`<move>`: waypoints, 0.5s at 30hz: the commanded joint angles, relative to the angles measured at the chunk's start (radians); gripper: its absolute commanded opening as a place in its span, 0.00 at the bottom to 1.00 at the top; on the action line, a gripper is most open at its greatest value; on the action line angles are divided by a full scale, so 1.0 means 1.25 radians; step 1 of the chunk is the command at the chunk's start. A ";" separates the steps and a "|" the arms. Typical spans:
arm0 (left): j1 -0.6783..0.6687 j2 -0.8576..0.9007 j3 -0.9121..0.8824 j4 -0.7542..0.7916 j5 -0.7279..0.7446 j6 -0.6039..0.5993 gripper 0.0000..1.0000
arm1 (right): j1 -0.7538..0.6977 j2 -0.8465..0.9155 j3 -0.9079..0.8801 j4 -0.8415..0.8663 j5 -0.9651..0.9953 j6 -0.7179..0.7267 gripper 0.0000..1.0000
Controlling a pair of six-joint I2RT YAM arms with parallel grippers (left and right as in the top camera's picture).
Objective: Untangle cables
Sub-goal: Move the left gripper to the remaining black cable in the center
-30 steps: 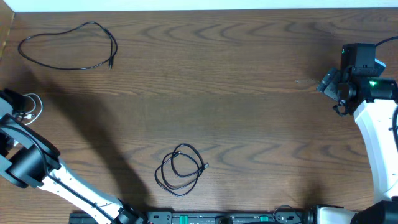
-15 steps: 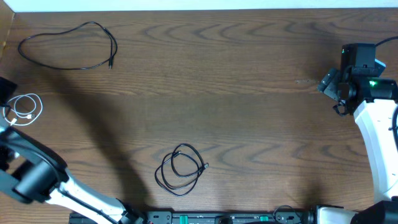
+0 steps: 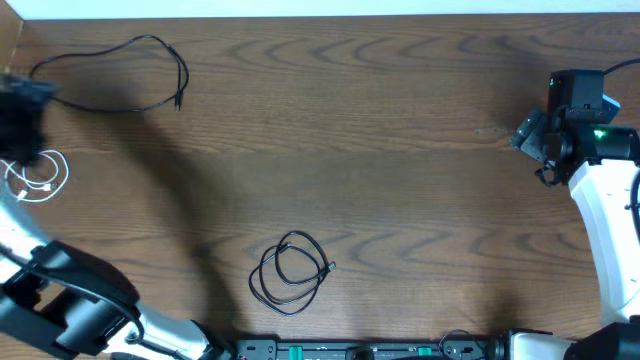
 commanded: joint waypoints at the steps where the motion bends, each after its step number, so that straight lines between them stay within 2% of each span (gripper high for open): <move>1: -0.116 0.004 -0.038 -0.092 0.125 0.076 0.96 | -0.001 0.002 -0.001 0.000 0.007 0.012 0.99; 4: -0.211 0.004 -0.070 -0.184 0.073 0.166 0.96 | -0.001 0.002 -0.001 0.000 0.007 0.012 0.99; 8: -0.330 0.004 -0.111 -0.269 -0.119 0.153 0.96 | -0.001 0.002 -0.001 0.000 0.007 0.012 0.99; 11: -0.406 0.004 -0.151 -0.288 -0.262 0.102 0.96 | -0.001 0.002 -0.001 0.000 0.007 0.012 0.99; 15: -0.460 0.003 -0.175 -0.318 -0.306 0.100 0.96 | -0.001 0.002 -0.001 0.000 0.007 0.012 0.99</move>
